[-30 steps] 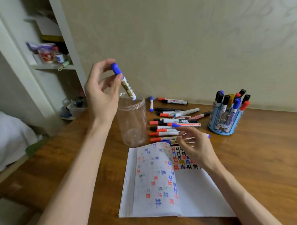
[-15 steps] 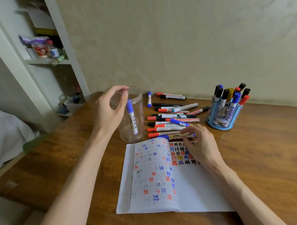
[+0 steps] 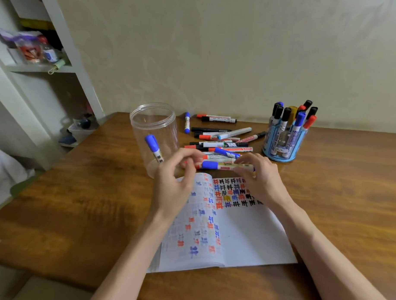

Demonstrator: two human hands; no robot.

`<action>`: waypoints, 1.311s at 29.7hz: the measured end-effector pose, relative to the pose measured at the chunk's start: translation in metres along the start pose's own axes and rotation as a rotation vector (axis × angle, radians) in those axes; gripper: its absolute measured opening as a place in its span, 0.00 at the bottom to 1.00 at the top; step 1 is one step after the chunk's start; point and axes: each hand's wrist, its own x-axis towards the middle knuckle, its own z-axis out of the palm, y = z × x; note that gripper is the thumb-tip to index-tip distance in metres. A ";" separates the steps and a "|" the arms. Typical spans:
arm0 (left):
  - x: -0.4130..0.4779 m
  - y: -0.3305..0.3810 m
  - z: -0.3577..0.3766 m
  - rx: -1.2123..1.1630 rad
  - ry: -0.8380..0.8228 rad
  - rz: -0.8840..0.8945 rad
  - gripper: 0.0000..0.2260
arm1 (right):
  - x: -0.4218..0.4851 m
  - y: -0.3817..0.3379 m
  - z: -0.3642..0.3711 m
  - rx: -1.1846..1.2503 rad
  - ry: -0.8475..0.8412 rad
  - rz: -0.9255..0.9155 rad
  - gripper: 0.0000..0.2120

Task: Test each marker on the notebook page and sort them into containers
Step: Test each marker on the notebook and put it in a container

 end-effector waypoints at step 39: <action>-0.006 -0.001 0.037 -0.031 -0.743 -0.323 0.10 | -0.067 0.026 -0.065 1.026 0.259 0.376 0.10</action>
